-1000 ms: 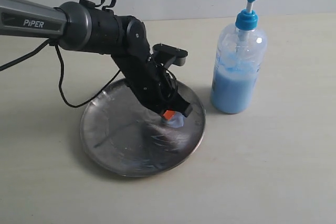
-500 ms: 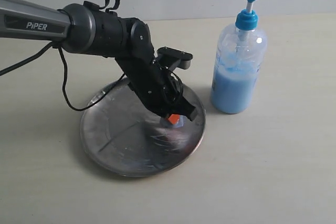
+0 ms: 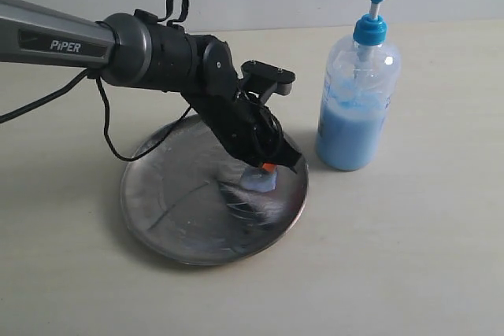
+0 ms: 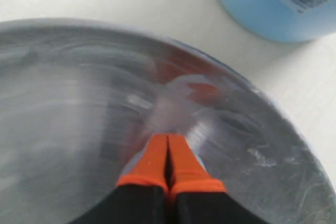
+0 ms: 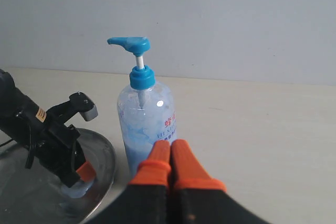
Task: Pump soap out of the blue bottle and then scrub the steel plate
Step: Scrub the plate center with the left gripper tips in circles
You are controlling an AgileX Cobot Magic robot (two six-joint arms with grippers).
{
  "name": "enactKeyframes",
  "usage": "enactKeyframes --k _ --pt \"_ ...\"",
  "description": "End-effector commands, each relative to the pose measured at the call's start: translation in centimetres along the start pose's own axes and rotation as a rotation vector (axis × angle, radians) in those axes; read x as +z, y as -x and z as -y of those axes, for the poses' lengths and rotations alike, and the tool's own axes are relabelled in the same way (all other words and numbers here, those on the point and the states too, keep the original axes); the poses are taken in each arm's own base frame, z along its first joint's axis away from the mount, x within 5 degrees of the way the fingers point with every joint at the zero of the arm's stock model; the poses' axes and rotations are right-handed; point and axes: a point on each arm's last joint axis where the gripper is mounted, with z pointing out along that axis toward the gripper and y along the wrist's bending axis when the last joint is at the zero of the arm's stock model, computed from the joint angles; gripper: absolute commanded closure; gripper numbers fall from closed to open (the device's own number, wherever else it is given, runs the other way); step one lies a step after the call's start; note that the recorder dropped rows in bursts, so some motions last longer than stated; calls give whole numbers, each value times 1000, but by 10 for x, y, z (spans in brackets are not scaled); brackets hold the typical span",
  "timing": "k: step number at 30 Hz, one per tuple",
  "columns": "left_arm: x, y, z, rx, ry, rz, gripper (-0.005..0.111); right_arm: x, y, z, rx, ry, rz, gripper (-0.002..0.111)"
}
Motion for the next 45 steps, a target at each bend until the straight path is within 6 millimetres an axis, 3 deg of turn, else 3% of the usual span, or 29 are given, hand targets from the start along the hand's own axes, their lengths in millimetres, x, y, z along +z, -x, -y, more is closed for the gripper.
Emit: enactKeyframes --k 1,7,16,24,34,45 --pt "12 -20 -10 61 51 -159 107 1 0 0 -3 -3 9 108" --pt "8 -31 -20 94 102 -281 107 1 0 0 -3 -3 9 108" --pt "3 -39 -17 86 75 -387 107 1 0 0 -3 -3 9 108" --pt "-1 -32 -4 41 -44 -320 107 1 0 0 -3 -3 9 108" --pt "2 -12 9 -56 -165 -102 107 1 0 0 -3 -3 12 108" --pt "16 -13 5 18 -90 -76 107 1 0 0 -3 -3 12 108"
